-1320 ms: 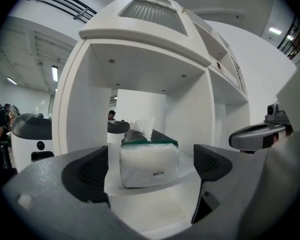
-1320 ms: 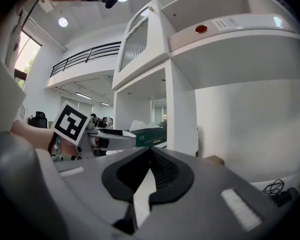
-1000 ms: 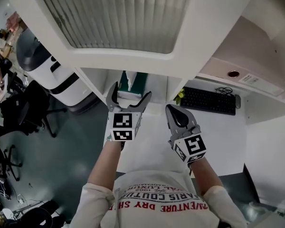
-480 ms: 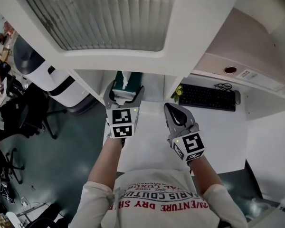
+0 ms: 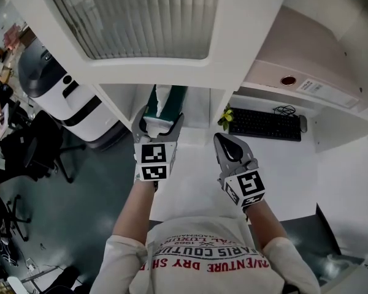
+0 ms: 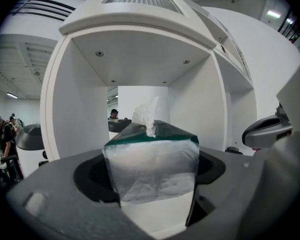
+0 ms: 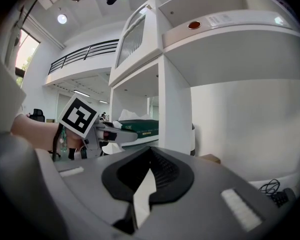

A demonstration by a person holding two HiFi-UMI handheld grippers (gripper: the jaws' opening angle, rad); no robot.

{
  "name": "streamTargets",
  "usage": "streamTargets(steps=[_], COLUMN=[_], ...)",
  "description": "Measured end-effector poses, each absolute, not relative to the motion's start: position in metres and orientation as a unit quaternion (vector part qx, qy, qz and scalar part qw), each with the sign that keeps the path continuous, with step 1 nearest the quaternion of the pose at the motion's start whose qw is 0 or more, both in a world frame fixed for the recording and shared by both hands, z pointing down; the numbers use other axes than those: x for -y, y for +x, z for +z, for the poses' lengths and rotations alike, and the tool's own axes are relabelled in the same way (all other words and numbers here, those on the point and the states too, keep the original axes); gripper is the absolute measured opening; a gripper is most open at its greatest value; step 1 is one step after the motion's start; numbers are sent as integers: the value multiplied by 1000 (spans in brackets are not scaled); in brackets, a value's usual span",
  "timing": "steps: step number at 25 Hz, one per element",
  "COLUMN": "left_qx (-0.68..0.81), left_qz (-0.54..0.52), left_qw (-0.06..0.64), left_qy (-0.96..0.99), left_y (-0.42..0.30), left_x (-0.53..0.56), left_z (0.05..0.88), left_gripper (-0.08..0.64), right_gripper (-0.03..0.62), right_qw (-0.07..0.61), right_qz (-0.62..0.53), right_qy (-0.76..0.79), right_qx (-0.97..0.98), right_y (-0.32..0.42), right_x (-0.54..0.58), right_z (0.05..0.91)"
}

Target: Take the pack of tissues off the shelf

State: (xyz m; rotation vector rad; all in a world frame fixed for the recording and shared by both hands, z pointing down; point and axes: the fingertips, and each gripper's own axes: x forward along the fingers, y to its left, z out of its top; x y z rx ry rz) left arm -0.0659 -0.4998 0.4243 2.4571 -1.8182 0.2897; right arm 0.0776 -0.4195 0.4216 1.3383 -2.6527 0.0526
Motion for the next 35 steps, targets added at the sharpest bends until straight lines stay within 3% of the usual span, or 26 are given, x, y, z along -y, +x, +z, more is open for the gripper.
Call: streamTargets(steps=[17, 35], left_qx=[547, 457], left_qz=[50, 20], left_qw=[-18, -11], left_qy=[835, 889], left_y=[-87, -95], left_x=[385, 265], left_z=[380, 394], left_gripper=[422, 422], right_gripper=[2, 2], right_qw=[71, 54], right_qz=[-15, -41], right_qy=[439, 410], right_qx=[895, 910], right_y=[52, 37], right_x=[345, 261], right_z=[404, 394])
